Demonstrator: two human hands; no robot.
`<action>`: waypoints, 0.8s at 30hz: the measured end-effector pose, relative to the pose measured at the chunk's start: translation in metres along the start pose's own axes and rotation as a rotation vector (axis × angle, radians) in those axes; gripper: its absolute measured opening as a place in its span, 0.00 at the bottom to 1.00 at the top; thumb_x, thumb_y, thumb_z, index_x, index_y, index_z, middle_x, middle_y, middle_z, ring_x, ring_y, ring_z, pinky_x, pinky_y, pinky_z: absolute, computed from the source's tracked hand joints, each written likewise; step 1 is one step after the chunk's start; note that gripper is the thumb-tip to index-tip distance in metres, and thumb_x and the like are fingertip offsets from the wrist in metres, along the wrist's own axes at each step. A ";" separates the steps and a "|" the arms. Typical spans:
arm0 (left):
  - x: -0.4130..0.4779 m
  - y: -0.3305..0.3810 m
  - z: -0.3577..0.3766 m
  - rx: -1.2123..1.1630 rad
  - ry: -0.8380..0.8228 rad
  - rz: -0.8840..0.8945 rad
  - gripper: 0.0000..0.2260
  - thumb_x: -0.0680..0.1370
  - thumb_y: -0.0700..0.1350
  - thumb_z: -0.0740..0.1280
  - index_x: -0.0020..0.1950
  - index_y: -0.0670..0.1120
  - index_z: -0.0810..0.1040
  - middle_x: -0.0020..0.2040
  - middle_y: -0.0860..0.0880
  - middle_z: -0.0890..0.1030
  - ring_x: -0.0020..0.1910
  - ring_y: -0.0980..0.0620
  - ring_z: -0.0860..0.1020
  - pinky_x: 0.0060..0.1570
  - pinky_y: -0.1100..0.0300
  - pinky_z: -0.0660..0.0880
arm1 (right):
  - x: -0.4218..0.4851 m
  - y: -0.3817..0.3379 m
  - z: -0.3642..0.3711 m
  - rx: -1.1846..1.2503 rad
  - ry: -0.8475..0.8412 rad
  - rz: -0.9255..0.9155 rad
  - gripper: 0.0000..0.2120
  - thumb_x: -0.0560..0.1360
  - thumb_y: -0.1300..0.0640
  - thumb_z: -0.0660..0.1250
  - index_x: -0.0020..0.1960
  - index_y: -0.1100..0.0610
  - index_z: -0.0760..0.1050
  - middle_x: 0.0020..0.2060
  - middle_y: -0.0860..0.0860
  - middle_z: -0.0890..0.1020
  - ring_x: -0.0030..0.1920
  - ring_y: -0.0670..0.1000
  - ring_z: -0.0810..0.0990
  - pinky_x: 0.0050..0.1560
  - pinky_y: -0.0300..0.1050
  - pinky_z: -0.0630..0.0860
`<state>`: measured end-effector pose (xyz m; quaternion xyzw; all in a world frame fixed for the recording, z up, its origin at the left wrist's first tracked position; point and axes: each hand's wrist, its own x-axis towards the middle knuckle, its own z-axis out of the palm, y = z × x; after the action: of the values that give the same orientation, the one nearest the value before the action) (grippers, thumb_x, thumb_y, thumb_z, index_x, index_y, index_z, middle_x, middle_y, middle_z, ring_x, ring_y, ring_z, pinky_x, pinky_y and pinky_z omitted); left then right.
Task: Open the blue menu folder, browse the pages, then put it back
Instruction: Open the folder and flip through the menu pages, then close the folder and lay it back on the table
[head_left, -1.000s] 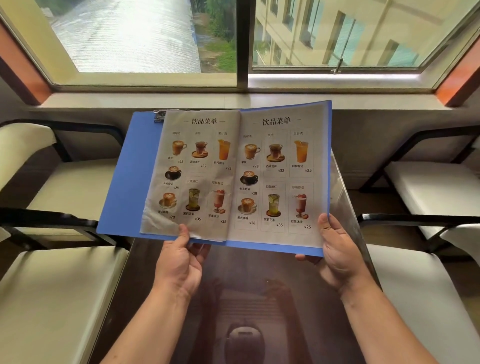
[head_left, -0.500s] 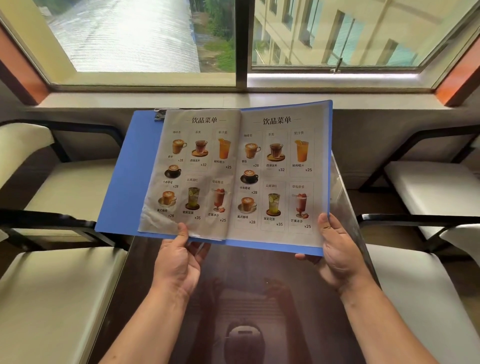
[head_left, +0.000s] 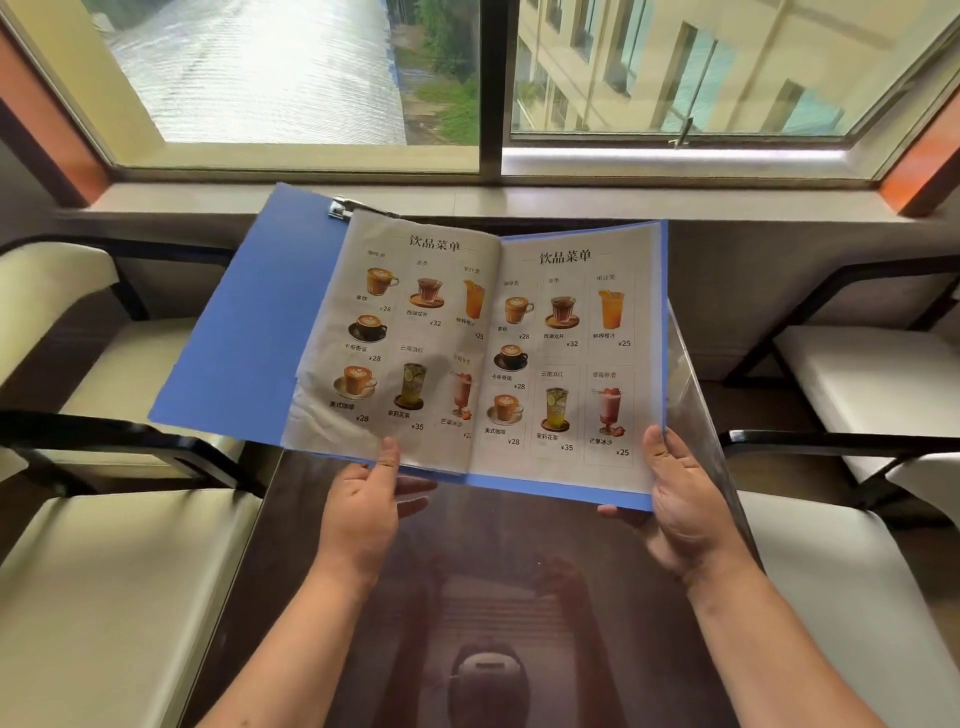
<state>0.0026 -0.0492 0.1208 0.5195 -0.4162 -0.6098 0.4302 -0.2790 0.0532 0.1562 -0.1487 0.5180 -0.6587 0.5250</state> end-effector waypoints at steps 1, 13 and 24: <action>-0.002 -0.001 0.001 0.059 -0.019 0.033 0.24 0.78 0.61 0.65 0.56 0.42 0.84 0.47 0.42 0.90 0.43 0.42 0.89 0.38 0.55 0.86 | -0.001 0.000 0.000 0.000 0.001 -0.003 0.13 0.77 0.44 0.65 0.52 0.44 0.88 0.53 0.51 0.91 0.50 0.57 0.90 0.26 0.52 0.86; -0.025 -0.003 0.004 0.430 -0.024 0.162 0.31 0.69 0.81 0.60 0.47 0.59 0.89 0.44 0.58 0.89 0.46 0.56 0.88 0.47 0.60 0.81 | -0.001 0.001 0.013 -0.023 -0.079 -0.035 0.14 0.78 0.45 0.65 0.53 0.46 0.88 0.53 0.53 0.90 0.46 0.58 0.90 0.25 0.50 0.84; -0.026 0.016 0.010 0.338 -0.118 0.296 0.45 0.68 0.68 0.77 0.81 0.63 0.60 0.71 0.61 0.78 0.64 0.61 0.81 0.61 0.65 0.78 | 0.000 0.012 0.013 -0.024 -0.143 -0.054 0.17 0.81 0.66 0.65 0.56 0.47 0.86 0.49 0.56 0.90 0.39 0.60 0.89 0.34 0.54 0.85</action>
<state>-0.0036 -0.0277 0.1442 0.4808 -0.6084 -0.4912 0.3967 -0.2628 0.0477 0.1511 -0.2155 0.4831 -0.6541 0.5407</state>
